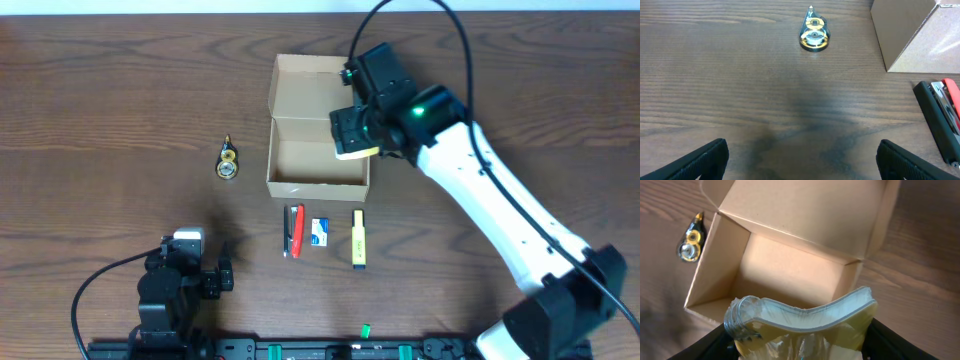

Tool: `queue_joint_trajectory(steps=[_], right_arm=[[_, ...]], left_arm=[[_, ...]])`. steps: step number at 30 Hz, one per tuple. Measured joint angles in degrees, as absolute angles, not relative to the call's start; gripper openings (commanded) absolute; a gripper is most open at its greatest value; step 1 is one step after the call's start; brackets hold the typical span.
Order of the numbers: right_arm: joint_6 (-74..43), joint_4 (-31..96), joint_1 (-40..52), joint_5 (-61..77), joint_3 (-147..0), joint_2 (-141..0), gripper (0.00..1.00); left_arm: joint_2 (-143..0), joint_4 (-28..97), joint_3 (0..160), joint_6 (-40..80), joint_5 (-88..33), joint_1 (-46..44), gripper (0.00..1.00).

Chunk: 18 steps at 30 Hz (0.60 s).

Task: Pack container
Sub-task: 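Carry the notepad into the box and release it with the right gripper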

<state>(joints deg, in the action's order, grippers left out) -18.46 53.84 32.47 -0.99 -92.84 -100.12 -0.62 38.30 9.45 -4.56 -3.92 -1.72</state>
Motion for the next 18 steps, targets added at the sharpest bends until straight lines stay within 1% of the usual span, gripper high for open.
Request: queue_joint_trajectory(steps=[3, 11, 18], right_arm=[[-19.07, 52.64, 32.47, -1.08, -92.84, -103.07, 0.38], [-19.99, 50.76, 32.47, -1.08, -92.84, -111.07, 0.38], [-21.06, 50.04, 32.47, -1.02, -92.84, -113.84, 0.38]], left_arm=[[-0.62, 38.3, 9.45, -4.56, -3.92, -1.72, 0.95], [-0.62, 38.3, 9.45, -4.56, -3.92, -1.72, 0.95], [-0.62, 38.3, 9.45, -4.56, -3.92, -1.72, 0.95]])
